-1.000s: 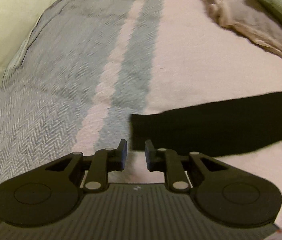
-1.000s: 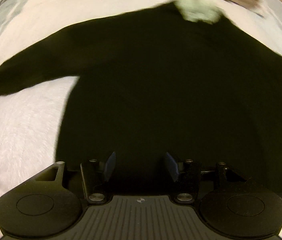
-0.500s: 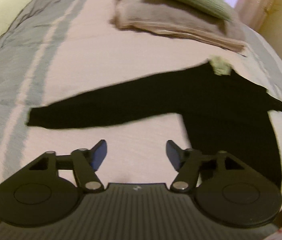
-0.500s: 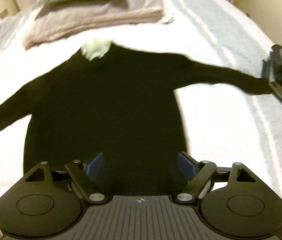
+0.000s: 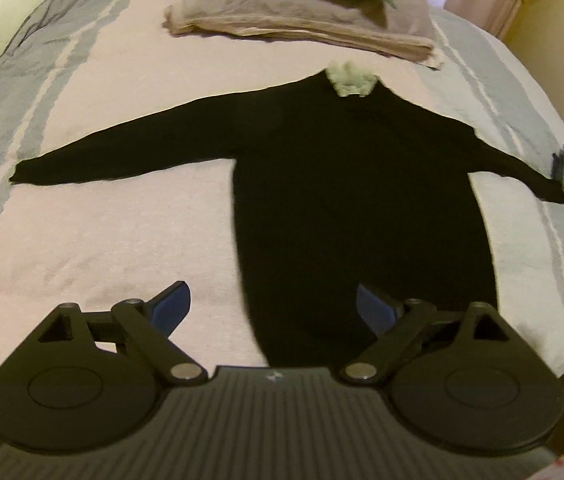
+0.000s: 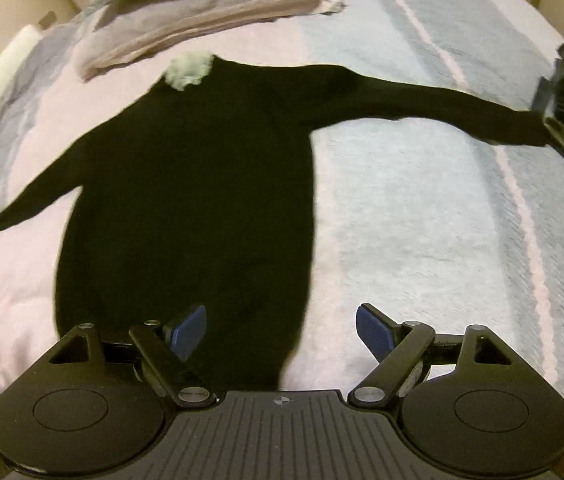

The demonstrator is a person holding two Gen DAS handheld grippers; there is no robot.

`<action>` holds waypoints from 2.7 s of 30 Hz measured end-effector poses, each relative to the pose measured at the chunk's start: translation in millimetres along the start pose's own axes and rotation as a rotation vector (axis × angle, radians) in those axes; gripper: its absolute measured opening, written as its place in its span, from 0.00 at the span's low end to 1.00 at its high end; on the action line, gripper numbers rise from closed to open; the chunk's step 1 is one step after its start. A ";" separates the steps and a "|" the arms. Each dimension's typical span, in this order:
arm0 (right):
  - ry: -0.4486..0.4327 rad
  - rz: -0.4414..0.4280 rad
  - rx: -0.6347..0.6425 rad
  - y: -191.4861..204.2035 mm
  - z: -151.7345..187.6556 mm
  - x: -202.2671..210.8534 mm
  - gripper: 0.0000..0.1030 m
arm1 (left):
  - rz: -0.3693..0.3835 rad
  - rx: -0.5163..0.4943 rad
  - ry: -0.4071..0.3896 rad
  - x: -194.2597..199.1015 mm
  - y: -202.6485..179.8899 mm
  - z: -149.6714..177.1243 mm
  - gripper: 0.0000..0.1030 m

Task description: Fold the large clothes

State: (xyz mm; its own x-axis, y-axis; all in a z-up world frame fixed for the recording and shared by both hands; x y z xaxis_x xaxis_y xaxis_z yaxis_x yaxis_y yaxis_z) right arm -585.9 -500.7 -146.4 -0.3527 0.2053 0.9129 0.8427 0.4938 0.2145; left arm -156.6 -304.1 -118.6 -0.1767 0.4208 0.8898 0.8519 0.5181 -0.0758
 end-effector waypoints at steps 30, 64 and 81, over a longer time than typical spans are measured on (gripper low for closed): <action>0.099 -0.051 0.192 86.1 10.8 2.3 0.77 | 0.025 -0.095 0.039 -1.4 -27.9 8.9 0.96; -0.195 -0.152 0.743 417.0 -21.2 -109.6 0.77 | -0.153 -0.203 -0.079 -37.6 312.8 -41.5 0.97; -0.245 -0.207 1.217 718.2 -13.9 -398.6 0.36 | -0.205 -0.293 -0.079 -170.8 523.0 -94.0 0.97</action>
State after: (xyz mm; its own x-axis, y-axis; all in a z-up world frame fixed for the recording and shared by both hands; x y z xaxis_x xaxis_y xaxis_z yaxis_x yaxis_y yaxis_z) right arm 165.6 -239.7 -351.4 -0.6090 0.1180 0.7844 -0.1116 0.9663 -0.2320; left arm 365.5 -174.9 -267.9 -0.3860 0.3928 0.8347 0.8979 0.3673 0.2424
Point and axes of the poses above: each gripper's, at about its wrist camera, not at the fingertips, and x roughly against the way its jaws point, y to its left, z to its underside, the point moved 2 cm from there along -x, roughly the way its jaws point, and after that the axes turned 1 degree about -z, right-handed, at the moved point
